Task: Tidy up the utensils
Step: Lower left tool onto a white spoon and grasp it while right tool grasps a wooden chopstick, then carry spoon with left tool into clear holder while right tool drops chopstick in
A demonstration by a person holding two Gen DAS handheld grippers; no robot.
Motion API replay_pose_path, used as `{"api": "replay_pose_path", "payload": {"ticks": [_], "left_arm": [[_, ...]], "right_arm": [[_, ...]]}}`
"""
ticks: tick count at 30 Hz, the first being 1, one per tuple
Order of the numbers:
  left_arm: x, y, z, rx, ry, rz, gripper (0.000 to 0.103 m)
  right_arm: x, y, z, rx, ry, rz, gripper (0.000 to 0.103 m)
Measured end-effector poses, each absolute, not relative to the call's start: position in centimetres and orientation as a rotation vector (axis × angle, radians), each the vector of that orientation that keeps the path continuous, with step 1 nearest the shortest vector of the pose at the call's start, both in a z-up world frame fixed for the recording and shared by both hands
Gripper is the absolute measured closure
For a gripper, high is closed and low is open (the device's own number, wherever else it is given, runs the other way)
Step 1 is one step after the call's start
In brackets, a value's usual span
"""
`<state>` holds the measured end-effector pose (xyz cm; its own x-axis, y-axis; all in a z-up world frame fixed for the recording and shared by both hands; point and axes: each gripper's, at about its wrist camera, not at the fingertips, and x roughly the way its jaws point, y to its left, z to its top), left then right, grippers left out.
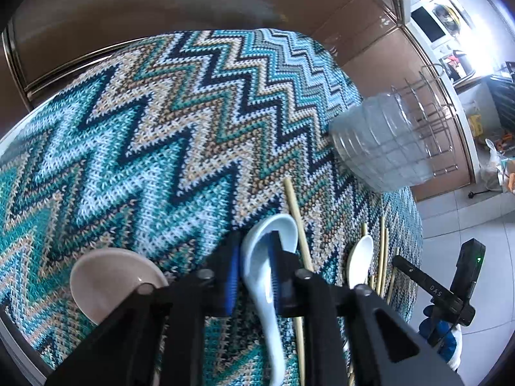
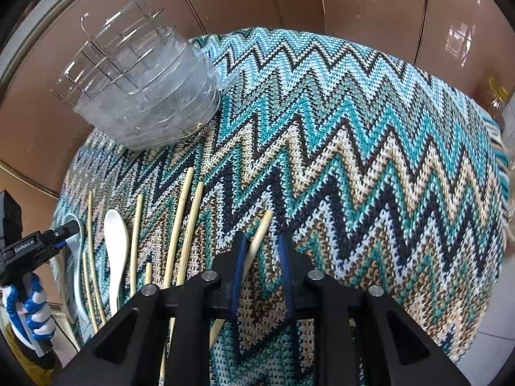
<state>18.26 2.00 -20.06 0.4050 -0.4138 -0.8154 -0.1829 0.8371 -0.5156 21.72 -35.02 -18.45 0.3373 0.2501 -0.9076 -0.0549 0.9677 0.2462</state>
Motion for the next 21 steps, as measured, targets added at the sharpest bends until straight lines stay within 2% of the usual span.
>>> {"api": "replay_pose_path", "payload": {"ticks": [4, 9, 21], "left_arm": [[18.2, 2.2, -20.1, -0.600, 1.157, -0.169, 0.094], [17.3, 2.2, -19.2, -0.607, 1.138, -0.208, 0.094], [14.0, 2.5, -11.0, -0.448, 0.954, -0.283, 0.094]], "right_arm": [[22.0, -34.5, -18.5, 0.175, 1.224, 0.204, 0.093], [21.7, -34.5, -17.9, 0.215, 1.207, 0.224, 0.098], [16.6, -35.0, -10.2, 0.215, 0.995, 0.301, 0.098]]}}
